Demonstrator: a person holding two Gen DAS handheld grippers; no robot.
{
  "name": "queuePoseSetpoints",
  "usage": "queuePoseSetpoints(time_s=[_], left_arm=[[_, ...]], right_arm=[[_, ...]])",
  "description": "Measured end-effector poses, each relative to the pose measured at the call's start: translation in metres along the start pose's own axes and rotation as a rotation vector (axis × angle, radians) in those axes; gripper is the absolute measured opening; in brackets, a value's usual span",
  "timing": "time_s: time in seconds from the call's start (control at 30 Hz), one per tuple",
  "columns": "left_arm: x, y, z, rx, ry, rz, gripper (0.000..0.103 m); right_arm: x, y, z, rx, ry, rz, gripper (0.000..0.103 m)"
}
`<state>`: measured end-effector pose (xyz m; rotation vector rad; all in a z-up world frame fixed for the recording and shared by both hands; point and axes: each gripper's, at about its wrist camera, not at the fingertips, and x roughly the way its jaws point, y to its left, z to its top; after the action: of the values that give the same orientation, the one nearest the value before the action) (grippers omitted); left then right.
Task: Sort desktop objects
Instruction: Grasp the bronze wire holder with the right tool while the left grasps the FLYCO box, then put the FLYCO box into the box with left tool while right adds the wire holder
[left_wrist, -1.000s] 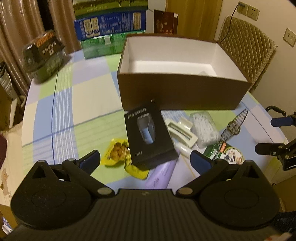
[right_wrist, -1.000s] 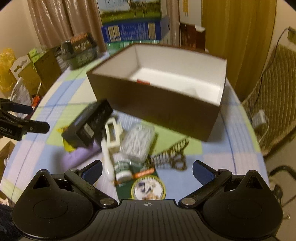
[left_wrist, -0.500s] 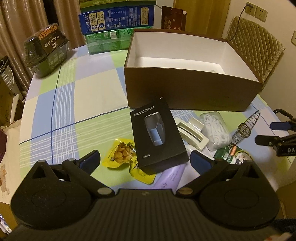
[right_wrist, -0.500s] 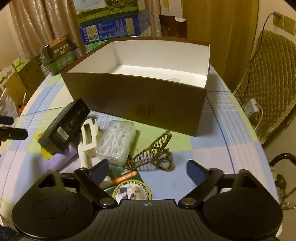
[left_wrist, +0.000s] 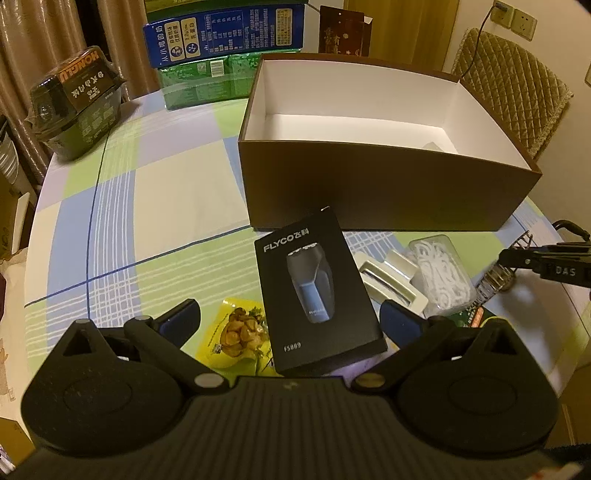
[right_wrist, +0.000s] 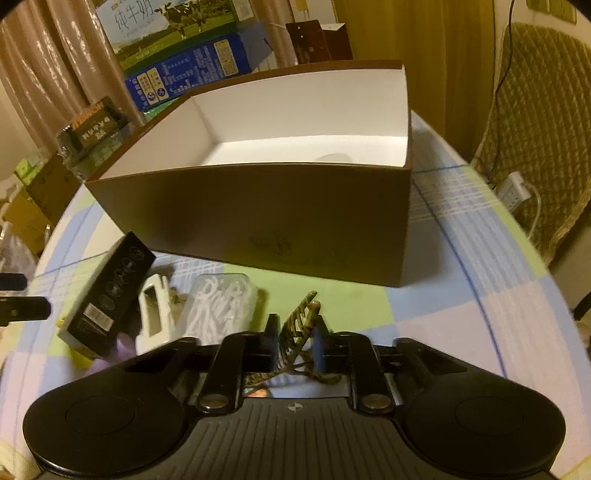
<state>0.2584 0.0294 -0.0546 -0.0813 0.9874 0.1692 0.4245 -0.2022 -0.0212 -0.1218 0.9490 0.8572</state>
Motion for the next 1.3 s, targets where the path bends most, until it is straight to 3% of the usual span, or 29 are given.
queuePoseSetpoints(time_s=[0.23,0.43,0.73,0.8,0.87,0.9,1.3], left_arm=[[0.016,0.004,0.006,-0.021,0.033,-0.044,0.102],[0.041,0.017,0.017,-0.112,0.079,-0.116,0.102],[0.076,0.015,0.027,-0.091,0.138,-0.132,0.102],[0.083,0.012,0.027,-0.076,0.148,-0.137,0.100],[0.089,0.008,0.026,-0.056,0.161,-0.134,0.087],[0.091,0.007,0.026,-0.048,0.163,-0.138,0.086],[0.069,-0.002,0.023,0.052,0.068,-0.096,0.077]], right_arm=[[-0.020,-0.001,0.005,-0.017,-0.031,-0.054,0.004],[-0.029,-0.016,0.006,0.009,-0.037,-0.107,0.004],[-0.034,-0.032,0.006,0.066,-0.041,-0.159,0.004],[-0.036,-0.035,0.007,0.077,-0.043,-0.164,0.004],[-0.036,-0.036,0.006,0.084,-0.044,-0.168,0.004],[-0.037,-0.036,0.006,0.086,-0.044,-0.170,0.004],[-0.046,-0.033,0.005,0.085,-0.060,-0.178,0.004]])
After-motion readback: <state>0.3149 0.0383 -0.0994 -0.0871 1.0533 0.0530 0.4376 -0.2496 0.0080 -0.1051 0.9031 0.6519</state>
